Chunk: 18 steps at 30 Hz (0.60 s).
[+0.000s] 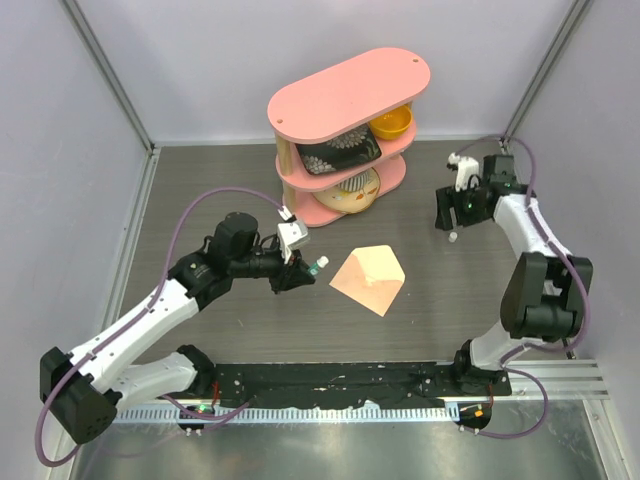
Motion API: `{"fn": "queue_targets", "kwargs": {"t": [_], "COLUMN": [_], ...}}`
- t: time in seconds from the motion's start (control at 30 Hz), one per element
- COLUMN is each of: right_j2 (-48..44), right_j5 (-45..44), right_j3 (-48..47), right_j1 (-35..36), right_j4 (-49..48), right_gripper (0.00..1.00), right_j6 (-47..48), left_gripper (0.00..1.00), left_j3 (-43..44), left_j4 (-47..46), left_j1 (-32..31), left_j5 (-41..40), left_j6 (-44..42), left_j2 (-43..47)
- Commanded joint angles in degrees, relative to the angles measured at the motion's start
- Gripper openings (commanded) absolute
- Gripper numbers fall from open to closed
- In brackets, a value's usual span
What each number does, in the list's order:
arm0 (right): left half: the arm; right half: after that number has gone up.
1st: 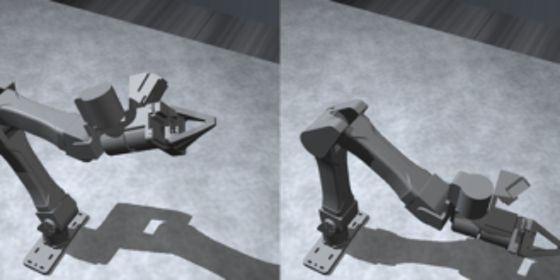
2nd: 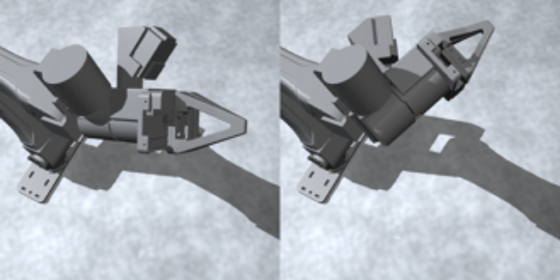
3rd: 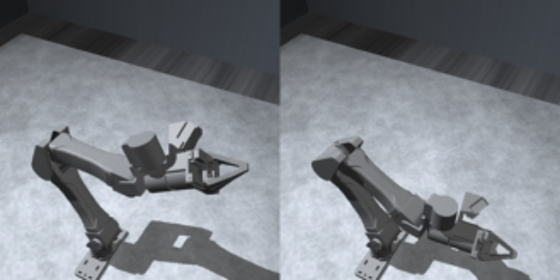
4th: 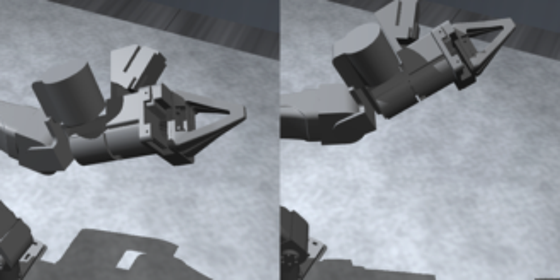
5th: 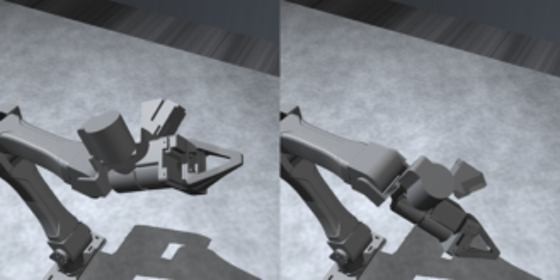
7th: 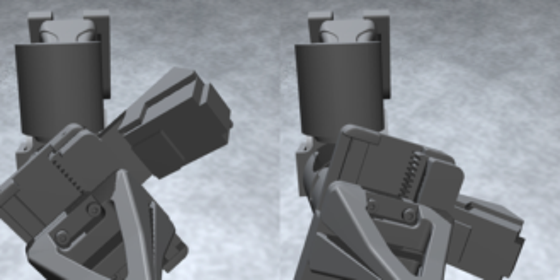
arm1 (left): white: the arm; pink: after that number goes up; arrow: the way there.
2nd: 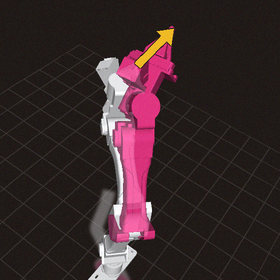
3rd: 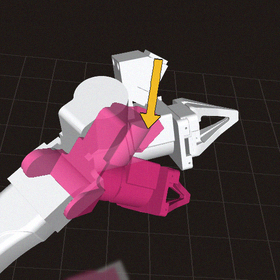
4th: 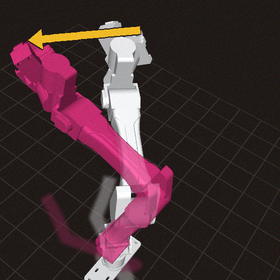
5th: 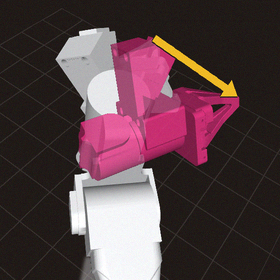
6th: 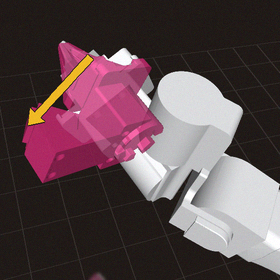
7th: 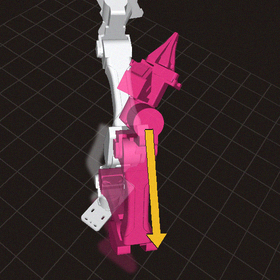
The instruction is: Place the letter into the envelope and seal it
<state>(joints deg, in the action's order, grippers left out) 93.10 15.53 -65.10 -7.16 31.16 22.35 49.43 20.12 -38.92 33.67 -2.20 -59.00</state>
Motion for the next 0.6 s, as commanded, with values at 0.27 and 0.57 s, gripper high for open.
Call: {"fn": "queue_targets", "kwargs": {"t": [0.27,0.57], "right_j2": [-11.09,-13.03], "right_j5": [40.18,44.77], "right_j3": [-19.2,-16.82], "right_j1": [18.04,29.82], "right_j4": [25.21,14.73], "right_gripper": [0.77,0.77], "right_j6": [-18.72,-34.3], "left_gripper": [0.0,0.0], "left_j3": [4.19,0.06], "left_j4": [14.07,11.35], "left_j1": [-4.58,-14.16], "left_j5": [-5.44,-14.06], "left_j6": [-50.76,-75.93], "left_j2": [8.9,10.23]}}
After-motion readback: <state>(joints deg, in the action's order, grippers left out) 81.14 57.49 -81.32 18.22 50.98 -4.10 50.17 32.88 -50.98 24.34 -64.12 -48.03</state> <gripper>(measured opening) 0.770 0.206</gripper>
